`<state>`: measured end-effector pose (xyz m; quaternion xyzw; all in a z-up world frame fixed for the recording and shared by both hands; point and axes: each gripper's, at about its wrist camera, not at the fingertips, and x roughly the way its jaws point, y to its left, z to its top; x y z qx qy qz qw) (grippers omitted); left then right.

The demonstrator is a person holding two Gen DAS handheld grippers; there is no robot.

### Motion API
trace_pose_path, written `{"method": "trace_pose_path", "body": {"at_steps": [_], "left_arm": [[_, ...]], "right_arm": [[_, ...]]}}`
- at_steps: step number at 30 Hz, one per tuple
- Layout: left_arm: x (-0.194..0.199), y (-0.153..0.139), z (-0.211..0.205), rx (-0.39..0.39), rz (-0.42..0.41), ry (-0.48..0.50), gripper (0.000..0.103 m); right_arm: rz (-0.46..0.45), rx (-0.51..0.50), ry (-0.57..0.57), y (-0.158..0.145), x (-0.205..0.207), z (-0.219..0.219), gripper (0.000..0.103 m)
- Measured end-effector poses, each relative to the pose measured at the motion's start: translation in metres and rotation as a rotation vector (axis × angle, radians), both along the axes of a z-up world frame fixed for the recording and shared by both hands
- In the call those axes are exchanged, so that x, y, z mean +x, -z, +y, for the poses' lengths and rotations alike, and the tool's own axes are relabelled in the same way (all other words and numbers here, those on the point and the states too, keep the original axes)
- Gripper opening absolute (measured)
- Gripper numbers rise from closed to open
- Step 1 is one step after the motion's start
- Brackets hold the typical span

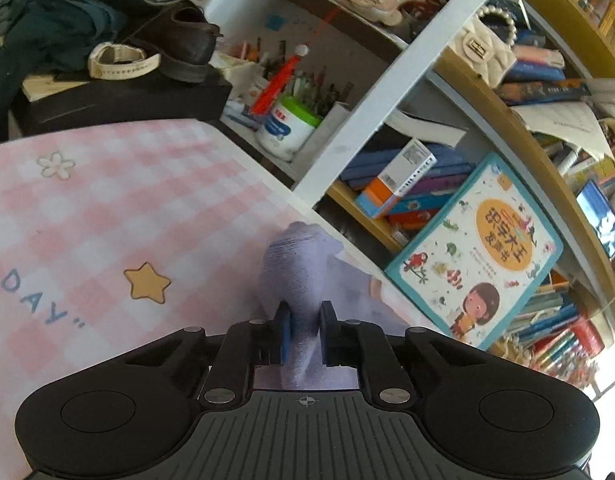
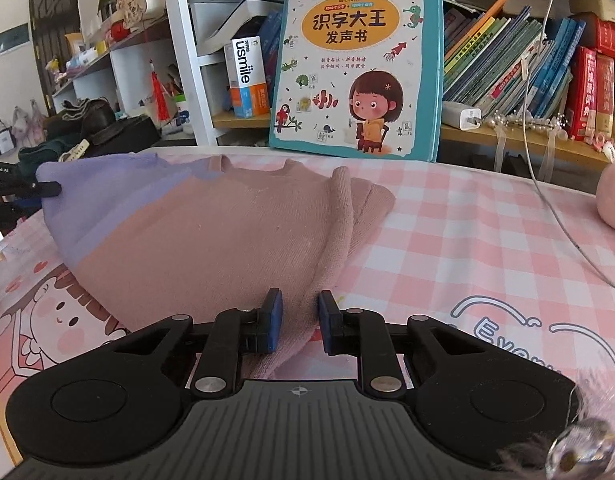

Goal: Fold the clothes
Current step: 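Grasp the lavender hem with the left tool while the right tool pinches the pink hem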

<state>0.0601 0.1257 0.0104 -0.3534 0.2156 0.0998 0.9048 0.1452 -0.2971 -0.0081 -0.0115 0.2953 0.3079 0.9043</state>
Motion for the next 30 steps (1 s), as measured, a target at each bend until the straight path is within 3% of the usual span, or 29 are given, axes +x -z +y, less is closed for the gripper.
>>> {"method": "trace_pose_path", "body": {"at_steps": [6, 9, 18, 21, 22, 23, 30], "left_arm": [[0.007, 0.029, 0.017, -0.169, 0.089, -0.013, 0.024], [0.009, 0.039, 0.017, -0.225, 0.081, -0.02, 0.027], [0.023, 0.046, 0.024, -0.28, 0.034, -0.01, 0.028], [0.025, 0.048, 0.03, -0.294, 0.028, 0.007, 0.024], [0.026, 0.049, 0.032, -0.292, 0.03, 0.007, 0.015], [0.026, 0.05, 0.035, -0.282, 0.033, 0.005, 0.013], [0.017, 0.047, 0.056, -0.254, 0.015, -0.033, 0.013]], "right_arm": [[0.01, 0.016, 0.001, 0.0, 0.001, -0.002, 0.019], [0.013, 0.02, 0.002, 0.0, 0.001, -0.002, 0.019], [0.02, 0.026, 0.009, 0.0, 0.001, 0.001, 0.019], [0.014, 0.019, 0.012, 0.0, 0.001, 0.007, 0.019], [0.013, 0.019, 0.012, 0.0, 0.002, 0.009, 0.019], [0.013, 0.019, 0.013, 0.0, 0.002, 0.011, 0.019], [0.029, 0.02, 0.01, -0.002, 0.008, 0.039, 0.019]]}}
